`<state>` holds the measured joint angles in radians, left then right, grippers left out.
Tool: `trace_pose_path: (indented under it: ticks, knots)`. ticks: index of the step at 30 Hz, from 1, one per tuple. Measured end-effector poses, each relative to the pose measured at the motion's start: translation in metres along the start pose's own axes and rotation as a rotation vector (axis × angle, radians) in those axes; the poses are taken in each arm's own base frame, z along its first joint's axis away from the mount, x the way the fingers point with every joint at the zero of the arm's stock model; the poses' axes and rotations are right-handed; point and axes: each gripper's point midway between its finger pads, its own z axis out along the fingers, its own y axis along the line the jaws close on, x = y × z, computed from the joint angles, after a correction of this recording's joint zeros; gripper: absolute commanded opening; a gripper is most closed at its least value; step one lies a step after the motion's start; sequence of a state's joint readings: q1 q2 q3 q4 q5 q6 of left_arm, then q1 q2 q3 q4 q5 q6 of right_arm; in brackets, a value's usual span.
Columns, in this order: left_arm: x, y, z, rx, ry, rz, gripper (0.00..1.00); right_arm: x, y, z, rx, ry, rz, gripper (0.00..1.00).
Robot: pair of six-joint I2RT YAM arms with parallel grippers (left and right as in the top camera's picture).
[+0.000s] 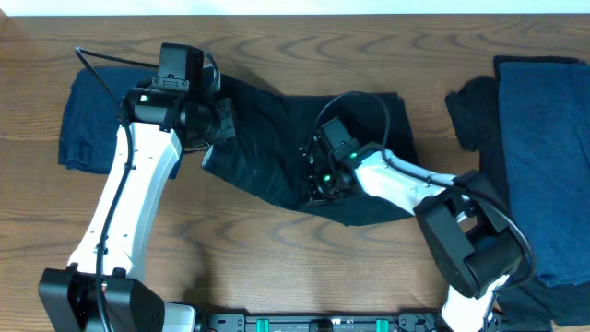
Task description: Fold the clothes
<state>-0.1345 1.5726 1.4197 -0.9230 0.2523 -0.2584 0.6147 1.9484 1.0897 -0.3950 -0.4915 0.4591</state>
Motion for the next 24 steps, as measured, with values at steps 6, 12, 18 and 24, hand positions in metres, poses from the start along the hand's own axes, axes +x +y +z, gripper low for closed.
trace_pose_path:
  ticks: [6,12,18,24]
  knots:
    - [0.002,-0.003,0.0,0.003,0.003,0.005,0.06,0.012,0.012,-0.012,-0.066,0.106,-0.01,0.03]
    - [0.002,-0.004,0.001,0.004,0.004,0.006,0.06,-0.04,0.012,-0.061,-0.132,0.003,-0.019,0.03]
    - [0.002,-0.004,0.001,0.003,0.005,0.005,0.06,-0.063,0.001,-0.076,-0.088,-0.084,-0.051,0.03]
    - [0.004,-0.006,0.001,0.016,0.013,0.002,0.06,-0.061,-0.004,-0.066,-0.025,-0.081,-0.064,0.03]
